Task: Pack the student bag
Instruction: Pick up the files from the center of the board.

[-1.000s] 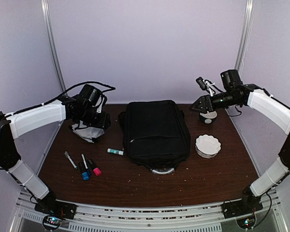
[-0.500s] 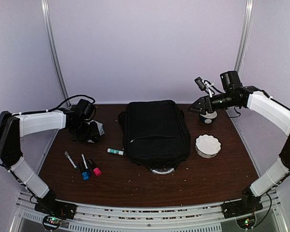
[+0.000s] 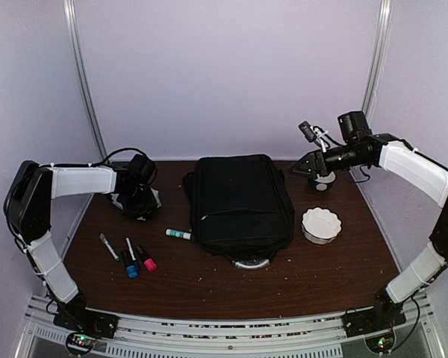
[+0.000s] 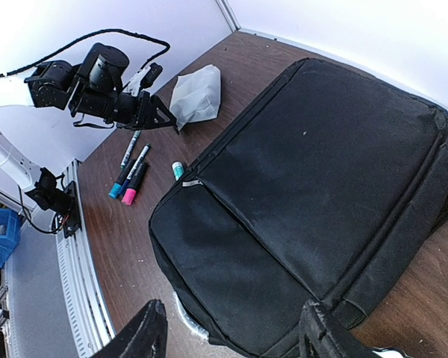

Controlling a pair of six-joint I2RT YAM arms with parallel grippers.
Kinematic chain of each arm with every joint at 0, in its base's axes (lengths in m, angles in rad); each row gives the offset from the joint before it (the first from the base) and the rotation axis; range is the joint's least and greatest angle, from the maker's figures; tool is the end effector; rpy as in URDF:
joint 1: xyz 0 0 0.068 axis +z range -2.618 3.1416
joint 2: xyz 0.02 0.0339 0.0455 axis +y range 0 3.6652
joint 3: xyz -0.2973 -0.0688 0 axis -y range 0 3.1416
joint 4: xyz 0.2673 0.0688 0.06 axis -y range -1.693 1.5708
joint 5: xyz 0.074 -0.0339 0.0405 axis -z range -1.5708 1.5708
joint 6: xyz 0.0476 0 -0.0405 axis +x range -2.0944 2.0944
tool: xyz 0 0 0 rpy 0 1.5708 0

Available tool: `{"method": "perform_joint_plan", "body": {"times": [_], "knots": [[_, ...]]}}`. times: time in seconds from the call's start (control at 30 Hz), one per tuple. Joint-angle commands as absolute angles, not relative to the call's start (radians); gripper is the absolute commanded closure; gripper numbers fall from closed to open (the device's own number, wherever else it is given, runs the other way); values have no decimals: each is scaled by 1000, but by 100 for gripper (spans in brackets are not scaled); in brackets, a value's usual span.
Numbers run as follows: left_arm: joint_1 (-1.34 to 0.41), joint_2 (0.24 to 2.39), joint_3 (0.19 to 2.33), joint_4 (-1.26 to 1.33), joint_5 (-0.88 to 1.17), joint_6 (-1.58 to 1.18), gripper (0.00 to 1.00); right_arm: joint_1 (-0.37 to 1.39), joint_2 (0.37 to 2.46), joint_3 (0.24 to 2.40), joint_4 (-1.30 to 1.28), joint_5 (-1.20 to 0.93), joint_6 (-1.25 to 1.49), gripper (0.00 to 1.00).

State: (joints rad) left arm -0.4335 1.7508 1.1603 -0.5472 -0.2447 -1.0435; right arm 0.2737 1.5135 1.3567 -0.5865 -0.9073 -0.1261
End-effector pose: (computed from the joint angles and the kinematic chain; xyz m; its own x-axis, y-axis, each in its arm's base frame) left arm 0.3489 -0.1488 0.1979 -0.6869 -0.6059 -0.4012 -0.5532 0.7940 -0.2520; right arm 0.3292 0.1314 0.3579 -0.5552 -0.2363 -0.7974 -0.8011 0.4097 0.4363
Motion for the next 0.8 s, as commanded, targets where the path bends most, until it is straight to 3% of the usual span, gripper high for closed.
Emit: {"method": "perform_joint_plan", "body": {"times": [0.0,0.53,0.77], "knots": [[-424,1782,1183,-558,-293,-1097,57,280,1529,1358,-581,-937,-132,39],[-407,1847,1180,-507,-301,-1055,68,282,1542,1362,-584,-927,-138,39],[-374,1872,1187,-489,-294,-1026,65,283,1552,1362,-587,-919,-141,39]]}}
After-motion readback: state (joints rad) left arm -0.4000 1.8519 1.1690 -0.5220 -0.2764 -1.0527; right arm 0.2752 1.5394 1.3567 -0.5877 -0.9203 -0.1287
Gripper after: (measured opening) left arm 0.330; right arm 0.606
